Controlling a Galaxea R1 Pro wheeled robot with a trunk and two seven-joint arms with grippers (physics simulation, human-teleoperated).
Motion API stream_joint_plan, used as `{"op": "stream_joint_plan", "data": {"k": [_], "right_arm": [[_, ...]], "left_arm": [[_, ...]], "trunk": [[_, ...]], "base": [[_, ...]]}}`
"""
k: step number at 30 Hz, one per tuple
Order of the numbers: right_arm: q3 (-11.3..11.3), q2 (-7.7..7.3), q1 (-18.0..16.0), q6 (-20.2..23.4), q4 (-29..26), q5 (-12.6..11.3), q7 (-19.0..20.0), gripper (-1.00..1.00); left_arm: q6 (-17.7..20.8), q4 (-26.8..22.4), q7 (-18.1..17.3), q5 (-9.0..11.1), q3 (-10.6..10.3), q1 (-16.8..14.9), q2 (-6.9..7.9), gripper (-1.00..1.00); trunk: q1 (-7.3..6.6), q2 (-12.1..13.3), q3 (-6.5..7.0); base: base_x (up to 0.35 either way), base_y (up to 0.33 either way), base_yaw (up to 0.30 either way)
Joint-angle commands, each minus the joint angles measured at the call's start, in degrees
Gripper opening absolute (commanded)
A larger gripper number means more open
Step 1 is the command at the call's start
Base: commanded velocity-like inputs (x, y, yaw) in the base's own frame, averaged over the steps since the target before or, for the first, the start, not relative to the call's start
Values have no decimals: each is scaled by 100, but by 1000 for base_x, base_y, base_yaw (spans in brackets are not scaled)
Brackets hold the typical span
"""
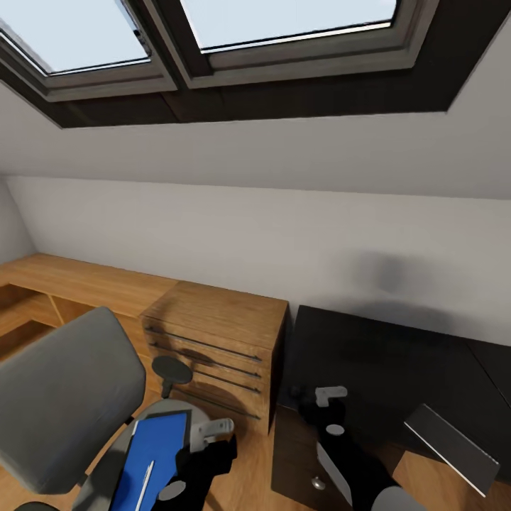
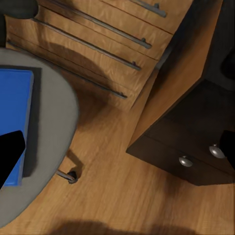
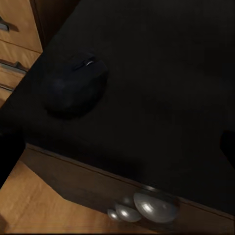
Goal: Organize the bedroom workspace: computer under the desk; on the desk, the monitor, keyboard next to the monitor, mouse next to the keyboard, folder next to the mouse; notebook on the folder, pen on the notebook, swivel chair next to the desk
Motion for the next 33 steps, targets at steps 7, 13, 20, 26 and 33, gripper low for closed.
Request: {"op": "stream_joint_plan", "data": {"k": [7,13,20,26,33], "right_arm": [[45,-4,-17,-119,272,-47,-53,100],[45,-3,-19,-136,310,-46,-53,100],[53,5,-19,-136,305,-46,-52,100],[66,14,-19,-136,305,-55,-44,100],[76,21,-19,-136,298,-55,-39,100]], "left_arm": [[-289,-295,110,22,-473,-8,303,100],[-438,-349,130,23,-628,-7,371,100],[-443,-344,137,33,-634,-6,364,100],[-434,-334,135,58,-634,-6,356,100],[-435,-334,135,62,-634,-6,356,100]], "trunk": [[2,-9,-10],[2,-9,-10],[2,-9,-10],[2,-9,-10],[2,-9,-10]], "base": [[0,0,0],[142,64,0],[145,48,0],[112,2,0],[7,2,0]]}}
